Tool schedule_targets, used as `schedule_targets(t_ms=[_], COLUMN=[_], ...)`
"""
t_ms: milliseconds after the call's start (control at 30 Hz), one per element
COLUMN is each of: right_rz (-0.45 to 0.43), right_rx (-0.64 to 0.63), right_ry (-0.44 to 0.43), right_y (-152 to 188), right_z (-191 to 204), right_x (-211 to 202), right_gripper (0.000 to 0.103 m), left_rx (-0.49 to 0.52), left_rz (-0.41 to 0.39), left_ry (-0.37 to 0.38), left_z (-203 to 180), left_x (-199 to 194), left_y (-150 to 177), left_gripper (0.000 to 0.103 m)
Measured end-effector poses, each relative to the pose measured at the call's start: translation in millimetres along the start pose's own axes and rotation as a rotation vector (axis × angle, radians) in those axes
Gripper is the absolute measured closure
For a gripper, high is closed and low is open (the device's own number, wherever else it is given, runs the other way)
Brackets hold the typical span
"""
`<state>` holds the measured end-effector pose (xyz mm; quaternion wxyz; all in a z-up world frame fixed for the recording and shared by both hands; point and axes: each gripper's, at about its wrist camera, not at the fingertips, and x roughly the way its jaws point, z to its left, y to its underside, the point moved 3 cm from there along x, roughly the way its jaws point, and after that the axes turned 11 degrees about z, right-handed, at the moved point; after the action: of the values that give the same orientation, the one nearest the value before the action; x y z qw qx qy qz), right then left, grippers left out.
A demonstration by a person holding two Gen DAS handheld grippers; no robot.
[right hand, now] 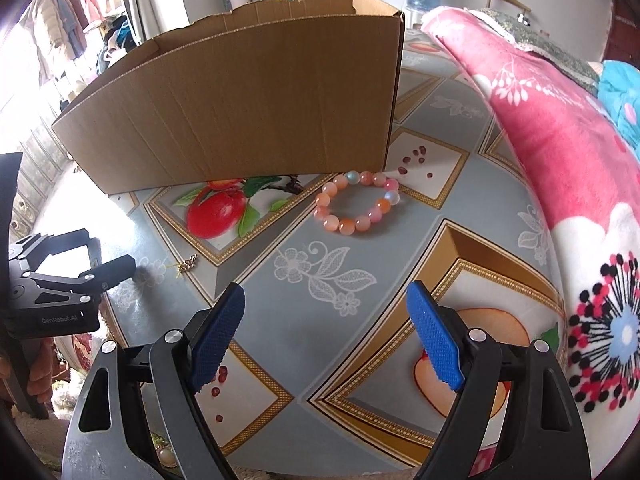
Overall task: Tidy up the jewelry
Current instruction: 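Withdraw both grippers from the box toward the orange bead bracelet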
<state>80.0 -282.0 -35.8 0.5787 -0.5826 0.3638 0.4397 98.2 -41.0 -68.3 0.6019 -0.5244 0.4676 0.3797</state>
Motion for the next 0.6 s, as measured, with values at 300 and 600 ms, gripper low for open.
schedule_targets(t_ms=[300,600], right_rz=[-0.005,-0.003], right_rx=[-0.008,-0.071], right_ry=[0.021,0.063], right_y=[1.6,6.0], right_z=[-3.3,3.6], right_x=[5.5,13.0], right_gripper=[0.021,0.010], left_rx=[-0.002,-0.013], left_rz=[0.012,0.015], left_ry=[-0.001,-0.004], left_z=[1.3,1.3], left_x=[-1.2,-1.1], left_y=[0.3,-0.5], left_gripper=[0.005,0.005])
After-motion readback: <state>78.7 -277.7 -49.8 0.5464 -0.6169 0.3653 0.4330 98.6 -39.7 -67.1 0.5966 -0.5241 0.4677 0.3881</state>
